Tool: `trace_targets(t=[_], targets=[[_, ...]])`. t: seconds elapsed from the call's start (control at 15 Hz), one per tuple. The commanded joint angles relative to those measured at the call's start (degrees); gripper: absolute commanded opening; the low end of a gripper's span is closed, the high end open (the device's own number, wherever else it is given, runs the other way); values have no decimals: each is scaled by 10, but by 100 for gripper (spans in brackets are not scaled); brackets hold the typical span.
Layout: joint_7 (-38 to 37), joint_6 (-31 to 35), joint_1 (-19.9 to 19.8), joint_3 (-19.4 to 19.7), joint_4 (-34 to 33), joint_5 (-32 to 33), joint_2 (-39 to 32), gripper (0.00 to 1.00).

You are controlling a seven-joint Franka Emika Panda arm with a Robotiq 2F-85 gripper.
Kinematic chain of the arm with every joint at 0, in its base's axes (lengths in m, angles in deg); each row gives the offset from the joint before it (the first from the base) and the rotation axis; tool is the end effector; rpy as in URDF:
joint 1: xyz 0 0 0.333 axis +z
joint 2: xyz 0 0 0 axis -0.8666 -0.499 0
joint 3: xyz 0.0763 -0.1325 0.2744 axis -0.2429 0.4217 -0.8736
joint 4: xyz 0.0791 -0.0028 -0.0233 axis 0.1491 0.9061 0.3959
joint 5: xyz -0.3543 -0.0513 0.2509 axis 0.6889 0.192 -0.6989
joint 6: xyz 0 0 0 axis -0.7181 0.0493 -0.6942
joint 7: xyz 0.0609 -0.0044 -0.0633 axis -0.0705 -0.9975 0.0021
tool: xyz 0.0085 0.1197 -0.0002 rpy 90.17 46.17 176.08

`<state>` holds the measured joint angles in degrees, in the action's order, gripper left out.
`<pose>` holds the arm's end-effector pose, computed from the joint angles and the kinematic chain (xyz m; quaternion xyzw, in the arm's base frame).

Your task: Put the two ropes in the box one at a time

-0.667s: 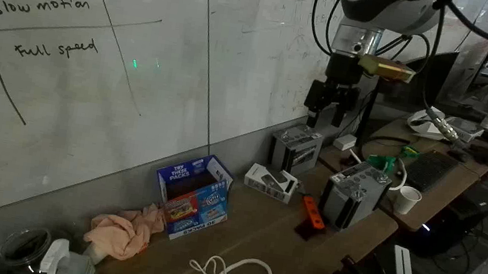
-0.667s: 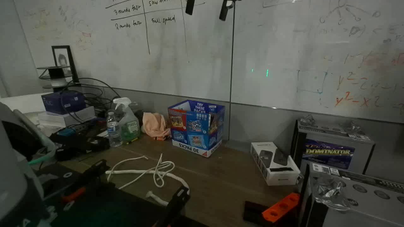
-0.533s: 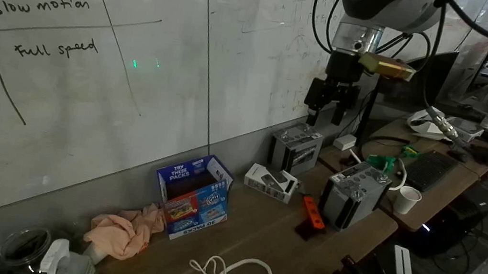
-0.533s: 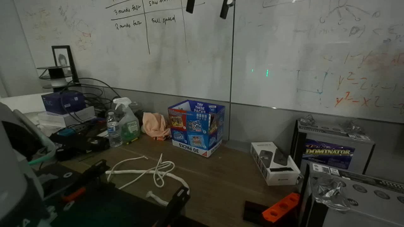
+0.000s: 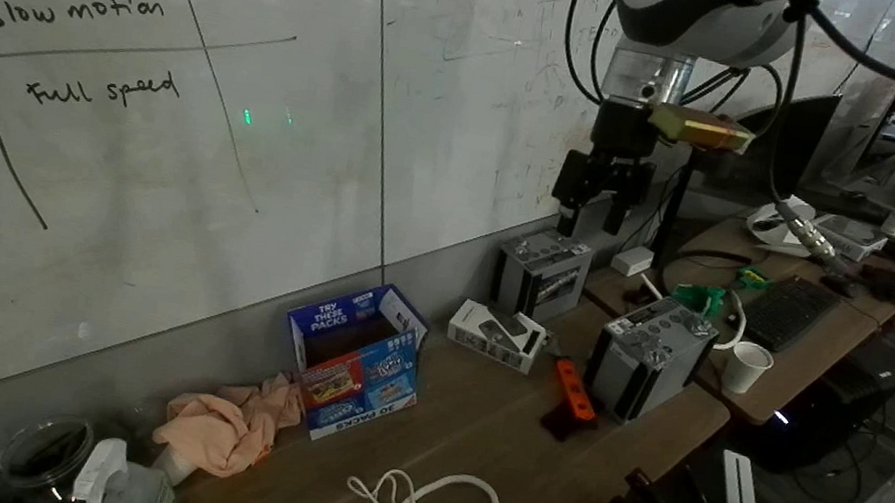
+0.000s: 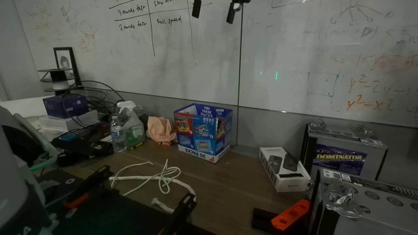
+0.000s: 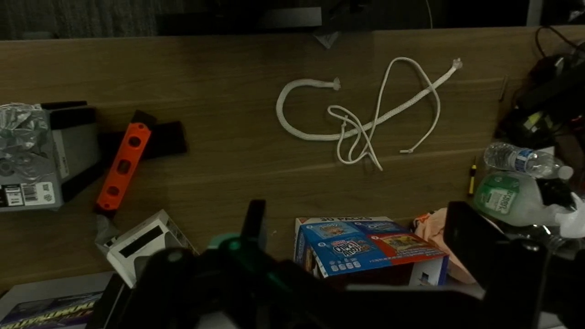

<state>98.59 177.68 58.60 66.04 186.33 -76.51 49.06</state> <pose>0.4686 -0.1014 0.4711 -0.9942 0.0257 0.0404 0.0965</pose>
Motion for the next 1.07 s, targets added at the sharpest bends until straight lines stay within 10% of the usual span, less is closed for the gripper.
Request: trace_targets(t=[0.0,0.53,1.0], targets=[[-31,62,-5,-34,3,2,-45,100],[-110,340,18,-106,6,29,-278,100],[-120,410,50,-123,-48,65,-469,100]])
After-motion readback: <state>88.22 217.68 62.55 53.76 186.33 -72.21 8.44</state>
